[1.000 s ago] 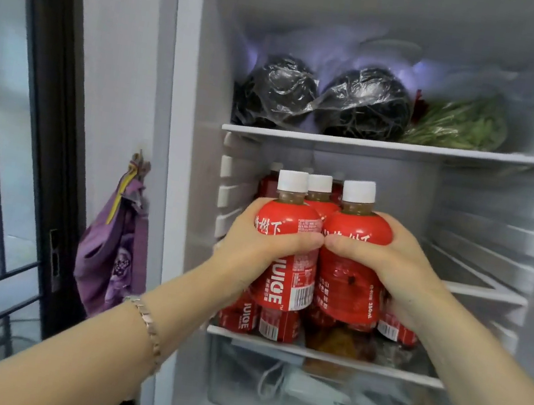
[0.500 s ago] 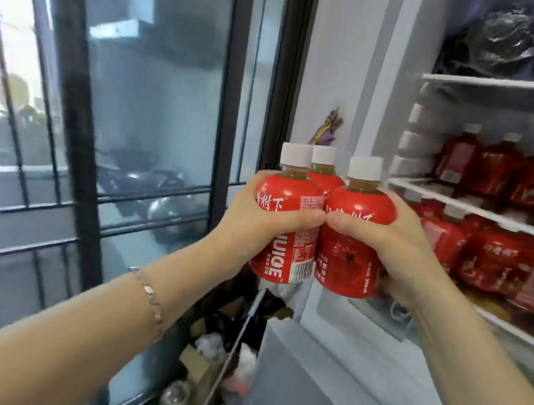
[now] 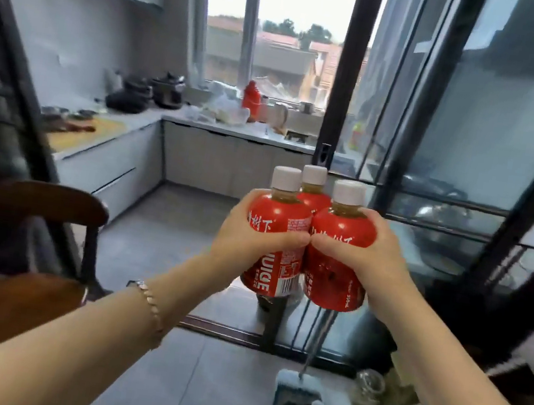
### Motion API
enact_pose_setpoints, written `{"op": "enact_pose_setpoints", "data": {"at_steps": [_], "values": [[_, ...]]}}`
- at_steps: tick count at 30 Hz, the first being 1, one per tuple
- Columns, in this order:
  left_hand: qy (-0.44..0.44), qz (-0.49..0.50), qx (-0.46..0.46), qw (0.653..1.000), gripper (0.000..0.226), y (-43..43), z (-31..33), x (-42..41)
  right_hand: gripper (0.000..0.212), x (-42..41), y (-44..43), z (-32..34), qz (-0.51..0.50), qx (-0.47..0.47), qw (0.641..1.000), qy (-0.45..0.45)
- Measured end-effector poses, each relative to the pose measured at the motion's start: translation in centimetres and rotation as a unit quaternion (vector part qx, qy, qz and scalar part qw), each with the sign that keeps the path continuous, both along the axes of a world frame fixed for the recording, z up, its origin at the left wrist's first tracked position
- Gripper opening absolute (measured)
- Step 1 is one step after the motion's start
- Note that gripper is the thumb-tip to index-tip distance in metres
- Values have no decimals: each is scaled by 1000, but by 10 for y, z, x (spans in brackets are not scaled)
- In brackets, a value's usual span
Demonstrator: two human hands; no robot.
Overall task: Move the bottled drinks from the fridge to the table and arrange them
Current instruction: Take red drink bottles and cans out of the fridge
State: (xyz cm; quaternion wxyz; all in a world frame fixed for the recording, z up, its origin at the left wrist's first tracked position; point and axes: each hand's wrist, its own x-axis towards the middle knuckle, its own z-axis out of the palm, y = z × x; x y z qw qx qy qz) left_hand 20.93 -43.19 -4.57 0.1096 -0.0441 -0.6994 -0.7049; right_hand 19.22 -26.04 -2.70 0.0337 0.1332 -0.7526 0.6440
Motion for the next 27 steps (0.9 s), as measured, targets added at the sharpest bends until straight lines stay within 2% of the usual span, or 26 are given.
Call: {"op": "enact_pose_setpoints", "data": {"at_steps": [4, 8, 12, 19, 27], "values": [[0, 101, -9, 995, 70, -105, -18, 59, 54, 18, -113, -14, 110, 3, 994, -28], [-7, 218, -35, 975, 84, -231, -27, 140, 56, 66, -258, -30, 224, -3, 974, -40], [-17, 319, -42, 947, 78, -349, -37, 227, 64, 126, -395, -46, 326, -3, 944, -60], [-40, 468, -28, 883, 75, -517, -54, 364, 57, 225, -609, -70, 486, 8, 870, -86], [-43, 566, 10, 823, 73, -663, -88, 427, 57, 273, -799, -99, 599, 22, 796, -77]]}}
